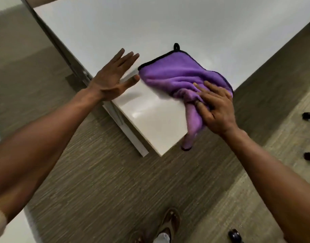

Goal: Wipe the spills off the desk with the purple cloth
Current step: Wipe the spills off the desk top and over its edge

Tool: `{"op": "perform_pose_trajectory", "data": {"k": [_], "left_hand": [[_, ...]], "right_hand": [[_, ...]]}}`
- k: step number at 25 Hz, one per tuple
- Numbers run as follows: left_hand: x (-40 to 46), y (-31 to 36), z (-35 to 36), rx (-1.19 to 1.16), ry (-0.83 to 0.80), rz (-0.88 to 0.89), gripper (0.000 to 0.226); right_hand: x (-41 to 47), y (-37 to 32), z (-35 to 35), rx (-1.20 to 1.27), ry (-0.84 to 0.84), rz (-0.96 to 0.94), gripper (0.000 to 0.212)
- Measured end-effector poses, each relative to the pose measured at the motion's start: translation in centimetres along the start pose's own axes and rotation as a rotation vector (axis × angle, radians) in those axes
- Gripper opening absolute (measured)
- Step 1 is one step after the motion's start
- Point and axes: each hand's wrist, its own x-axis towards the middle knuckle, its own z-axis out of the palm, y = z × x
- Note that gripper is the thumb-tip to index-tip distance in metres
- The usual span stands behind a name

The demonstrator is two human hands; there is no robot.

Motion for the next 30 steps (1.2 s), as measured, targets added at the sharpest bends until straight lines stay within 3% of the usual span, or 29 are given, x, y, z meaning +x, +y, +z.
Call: {"op": "perform_pose_trajectory", "data": {"k": [2,5,7,10,13,16,20,23,26,30], "left_hand": [[-0.1,0.0,-0.4,-0.103,-0.001,-0.074,0.089],[-0.6,0.2,-0.2,-0.022,-0.025,-0.071,0.088],[-0.6,0.5,-0.2,0.007,-0.009,-0.095,0.087],[-0.9,0.8,-0.6,0.01,-0.039,-0.083,0.092],[-1.6,1.6,-0.1,0.067,-0.1,0.011,0.095],[-1.7,2.2,0.1,0.019,-0.094,0.001,0.094],[-0.9,2.9,0.6,-0.077,-0.053,0.114,0.091],[-0.9,2.8,1.4,-0.14,0.031,0.14,0.083],[-0.8,2.4,1.7,-0.138,0.114,0.123,0.082],[-0.6,2.7,2.0,-0.095,0.123,0.112,0.08]], "right_hand": [[0.3,0.3,0.4,0.007,0.131,0.107,0.037],[-3.6,-4.6,3.2,0.07,0.245,0.15,0.036],[-6.4,-7.5,4.3,0.112,0.215,0.025,0.036],[-5.2,-5.0,2.7,0.074,0.047,-0.153,0.037],[-0.9,-0.6,-0.2,0.044,0.033,0.021,0.04],[-1.9,-2.2,1.1,0.123,0.073,0.165,0.04],[-4.8,-1.8,1.0,0.06,-0.122,-0.167,0.044],[-1.8,2.5,-1.4,-0.113,-0.257,-0.213,0.062],[-1.5,4.4,-2.1,-0.208,-0.226,-0.23,0.073],[-4.5,0.9,1.4,-0.171,-0.07,-0.313,0.069]]}}
